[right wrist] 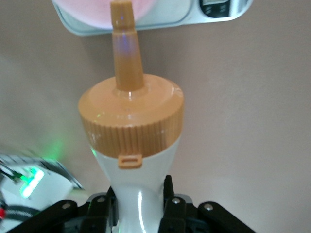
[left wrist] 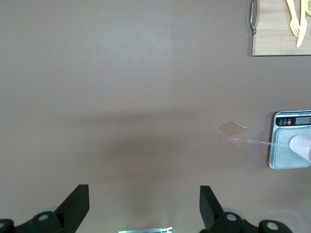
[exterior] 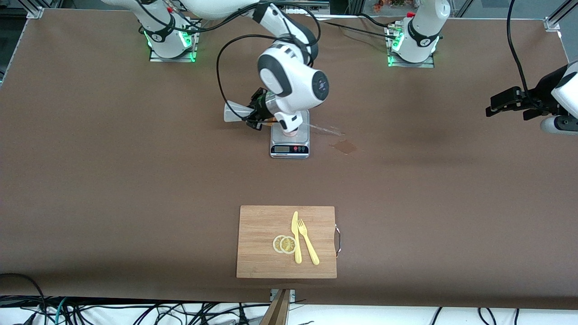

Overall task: Add sauce to pink cup with both arms
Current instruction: 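Carry the sauce bottle back with the right gripper and lower it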

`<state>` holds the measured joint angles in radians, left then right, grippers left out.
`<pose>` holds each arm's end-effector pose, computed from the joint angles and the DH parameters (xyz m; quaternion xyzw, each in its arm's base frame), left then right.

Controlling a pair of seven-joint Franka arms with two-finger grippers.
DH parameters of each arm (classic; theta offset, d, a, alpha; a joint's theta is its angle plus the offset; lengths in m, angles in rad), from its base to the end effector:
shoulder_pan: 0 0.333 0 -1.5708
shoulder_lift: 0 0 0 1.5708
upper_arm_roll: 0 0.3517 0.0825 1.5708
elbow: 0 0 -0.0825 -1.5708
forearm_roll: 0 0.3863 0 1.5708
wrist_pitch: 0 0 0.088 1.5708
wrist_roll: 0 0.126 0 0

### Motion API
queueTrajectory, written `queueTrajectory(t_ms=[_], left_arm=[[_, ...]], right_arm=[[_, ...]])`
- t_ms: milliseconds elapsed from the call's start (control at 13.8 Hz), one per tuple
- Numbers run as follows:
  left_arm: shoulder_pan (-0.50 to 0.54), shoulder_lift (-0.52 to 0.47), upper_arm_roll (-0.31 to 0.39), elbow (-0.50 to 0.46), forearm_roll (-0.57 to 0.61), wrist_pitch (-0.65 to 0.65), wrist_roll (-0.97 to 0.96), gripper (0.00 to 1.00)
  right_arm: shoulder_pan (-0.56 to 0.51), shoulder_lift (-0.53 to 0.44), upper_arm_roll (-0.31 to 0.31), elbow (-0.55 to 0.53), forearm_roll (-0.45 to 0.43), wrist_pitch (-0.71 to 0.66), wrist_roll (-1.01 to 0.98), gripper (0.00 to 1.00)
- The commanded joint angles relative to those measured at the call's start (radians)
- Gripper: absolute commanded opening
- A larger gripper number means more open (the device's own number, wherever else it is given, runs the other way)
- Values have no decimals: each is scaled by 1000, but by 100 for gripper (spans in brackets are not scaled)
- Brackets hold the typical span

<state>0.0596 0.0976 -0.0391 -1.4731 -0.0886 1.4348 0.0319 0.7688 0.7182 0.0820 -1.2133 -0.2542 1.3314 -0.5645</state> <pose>0.5729 0.0008 0.6214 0.9966 -0.0087 -0.0666 0.0478 0.4902 0.4830 0.3342 0.7189 0.6227 -0.2761 0.1388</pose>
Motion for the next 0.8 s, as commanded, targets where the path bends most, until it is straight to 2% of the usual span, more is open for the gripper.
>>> queueTrajectory(t_ms=[0,73,218,436,727], left_arm=[[-3,11,1,28,0,-10,8,100],[-3,11,1,28,0,-10,8,100],[-3,11,1,28,0,-10,8,100],[-1,16,2,28,3,-10,8,100],[0,25,1,28,13,-10,8,100]], right_arm=[[-110,-117,-10,-52,140,21,-61,14],[-144,-146,-10,-74,170,46,-69,16],[-184,-183,-8,-91,194,55,-71,29],[-221,-227,-8,-126,208,71,-77,33],[-264,-276,-8,-204,286,144,-104,34]])
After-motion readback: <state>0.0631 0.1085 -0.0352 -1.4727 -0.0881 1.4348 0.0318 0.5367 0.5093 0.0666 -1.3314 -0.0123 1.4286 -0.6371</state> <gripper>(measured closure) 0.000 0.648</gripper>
